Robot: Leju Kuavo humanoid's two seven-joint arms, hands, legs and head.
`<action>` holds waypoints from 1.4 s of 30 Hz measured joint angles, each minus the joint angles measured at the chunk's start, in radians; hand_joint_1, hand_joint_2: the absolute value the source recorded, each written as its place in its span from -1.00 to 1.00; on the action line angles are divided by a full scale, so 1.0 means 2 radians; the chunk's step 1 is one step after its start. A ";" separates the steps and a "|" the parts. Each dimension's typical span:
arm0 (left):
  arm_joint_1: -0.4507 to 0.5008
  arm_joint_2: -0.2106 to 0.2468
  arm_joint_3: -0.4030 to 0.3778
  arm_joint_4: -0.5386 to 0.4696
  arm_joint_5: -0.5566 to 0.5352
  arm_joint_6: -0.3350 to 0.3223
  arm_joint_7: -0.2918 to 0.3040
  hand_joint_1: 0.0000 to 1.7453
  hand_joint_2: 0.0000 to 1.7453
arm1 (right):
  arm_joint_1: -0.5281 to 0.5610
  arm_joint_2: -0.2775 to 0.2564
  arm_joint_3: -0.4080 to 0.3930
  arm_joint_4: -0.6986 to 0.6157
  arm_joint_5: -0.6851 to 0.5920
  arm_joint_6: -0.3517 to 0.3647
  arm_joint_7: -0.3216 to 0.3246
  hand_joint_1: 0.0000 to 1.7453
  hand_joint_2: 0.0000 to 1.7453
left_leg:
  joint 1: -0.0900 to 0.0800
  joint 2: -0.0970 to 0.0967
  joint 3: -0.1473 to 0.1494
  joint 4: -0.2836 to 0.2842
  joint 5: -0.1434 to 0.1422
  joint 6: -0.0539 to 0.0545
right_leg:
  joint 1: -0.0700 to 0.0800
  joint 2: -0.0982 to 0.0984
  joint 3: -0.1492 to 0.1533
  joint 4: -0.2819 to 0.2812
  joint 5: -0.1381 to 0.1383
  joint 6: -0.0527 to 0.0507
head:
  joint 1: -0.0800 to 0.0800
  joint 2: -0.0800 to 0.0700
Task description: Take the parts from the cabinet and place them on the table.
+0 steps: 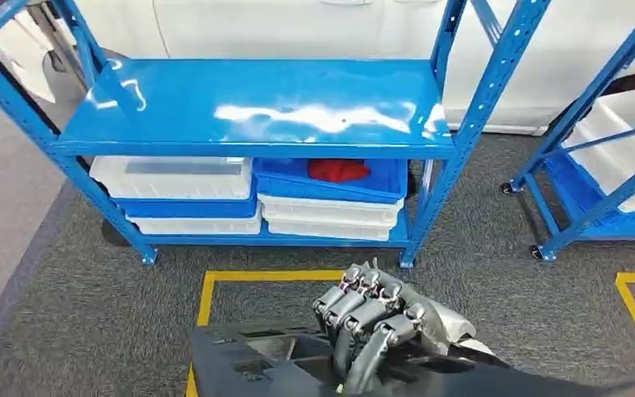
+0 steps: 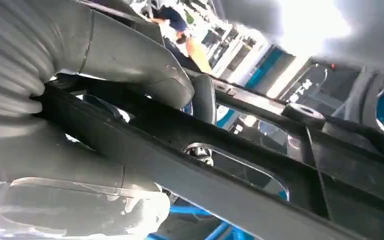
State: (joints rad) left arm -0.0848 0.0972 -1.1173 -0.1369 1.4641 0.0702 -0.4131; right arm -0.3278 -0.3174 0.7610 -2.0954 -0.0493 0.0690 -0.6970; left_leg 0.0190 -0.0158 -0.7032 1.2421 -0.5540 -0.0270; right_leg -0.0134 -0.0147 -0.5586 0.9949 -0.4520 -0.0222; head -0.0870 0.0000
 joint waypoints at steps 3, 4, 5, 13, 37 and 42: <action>0.002 0.001 -0.002 0.000 0.000 0.000 0.001 -1.00 1.00 | 0.017 0.000 0.008 0.000 0.017 -0.001 0.000 1.00 1.00 | 0.001 0.004 -0.007 0.017 0.010 -0.003 | 0.000 -0.016 0.000 0.002 -0.002 0.002 | 0.000 0.000; 0.002 0.001 -0.003 0.000 0.000 0.000 0.001 -1.00 1.00 | 0.021 0.001 0.010 -0.001 0.022 -0.002 0.000 1.00 1.00 | 0.002 0.008 0.015 -0.023 0.032 -0.003 | 0.000 -0.020 0.001 0.003 -0.004 0.003 | 0.000 0.000; 0.002 0.002 -0.003 0.000 0.000 0.000 0.001 -1.00 1.00 | 0.024 0.002 0.011 -0.002 0.025 -0.002 0.000 1.00 1.00 | 0.002 0.017 0.042 -0.073 0.053 -0.003 | -0.001 -0.025 0.002 0.005 -0.006 0.005 | 0.000 0.000; -0.001 -0.001 -0.003 0.000 0.000 0.001 0.005 -1.00 1.00 | 0.026 0.017 0.013 0.001 0.014 0.018 0.010 1.00 1.00 | -0.002 0.014 0.056 -0.113 0.059 0.024 | 0.000 -0.012 -0.009 0.043 -0.037 0.023 | 0.000 0.000; -0.014 -0.007 -0.013 0.000 0.000 0.001 -0.001 -1.00 1.00 | -0.015 0.051 -0.058 0.092 -0.077 0.102 0.038 1.00 1.00 | -0.004 0.043 0.054 -0.109 0.055 0.000 | 0.003 -0.036 0.008 0.006 -0.013 0.008 | 0.000 0.000; -0.010 -0.010 -0.007 0.000 0.002 0.004 -0.001 -1.00 1.00 | -0.015 0.073 -0.069 0.112 -0.066 0.126 0.042 1.00 1.00 | -0.002 0.016 0.052 -0.115 0.065 0.020 | 0.003 -0.043 0.009 0.009 -0.020 0.022 | 0.000 0.000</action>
State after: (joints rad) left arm -0.1041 0.0774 -1.1304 -0.1373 1.4672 0.0789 -0.4143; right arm -0.3583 -0.1706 0.6237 -1.8708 -0.1813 0.3207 -0.6134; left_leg 0.0144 0.0169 -0.5982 1.0114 -0.4246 0.0120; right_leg -0.0067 -0.1004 -0.5408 1.0124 -0.4916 0.0217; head -0.0870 0.0000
